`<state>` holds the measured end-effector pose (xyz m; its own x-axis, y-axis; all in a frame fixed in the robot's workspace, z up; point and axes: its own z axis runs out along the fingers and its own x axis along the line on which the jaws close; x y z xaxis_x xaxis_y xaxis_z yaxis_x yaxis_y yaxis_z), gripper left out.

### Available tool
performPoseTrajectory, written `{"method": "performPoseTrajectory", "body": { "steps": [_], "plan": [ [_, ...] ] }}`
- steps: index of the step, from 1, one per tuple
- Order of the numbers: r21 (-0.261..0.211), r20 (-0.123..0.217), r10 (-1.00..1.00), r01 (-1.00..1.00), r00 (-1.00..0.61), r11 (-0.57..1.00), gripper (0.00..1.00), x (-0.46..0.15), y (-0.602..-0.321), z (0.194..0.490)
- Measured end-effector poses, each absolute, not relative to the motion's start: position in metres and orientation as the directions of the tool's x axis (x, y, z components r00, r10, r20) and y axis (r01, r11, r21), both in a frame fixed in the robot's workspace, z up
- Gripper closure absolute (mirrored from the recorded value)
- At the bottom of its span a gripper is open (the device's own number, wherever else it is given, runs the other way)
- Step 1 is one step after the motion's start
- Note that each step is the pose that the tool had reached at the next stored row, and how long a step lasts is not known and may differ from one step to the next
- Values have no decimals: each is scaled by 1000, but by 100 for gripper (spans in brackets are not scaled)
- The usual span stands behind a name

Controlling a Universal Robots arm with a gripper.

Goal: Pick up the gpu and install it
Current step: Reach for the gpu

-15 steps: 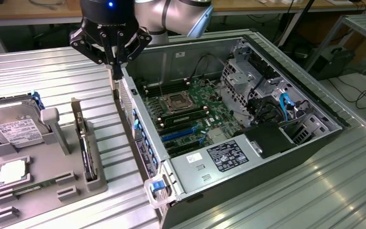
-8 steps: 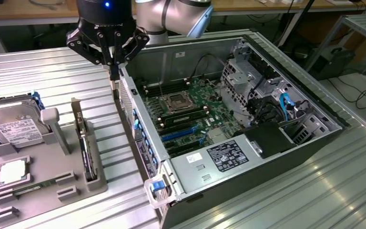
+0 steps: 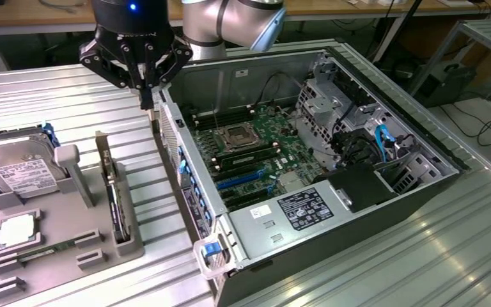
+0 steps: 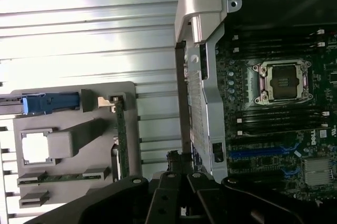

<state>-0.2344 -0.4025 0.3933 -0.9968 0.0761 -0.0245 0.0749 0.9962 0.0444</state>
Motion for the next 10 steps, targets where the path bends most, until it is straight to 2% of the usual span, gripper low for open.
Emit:
{"method": "performPoseTrajectory", "body": {
  "steps": [10],
  "plan": [
    [44, -24, 74, 73, -997, 996, 89, -250, -406, 393]
  ]
}}
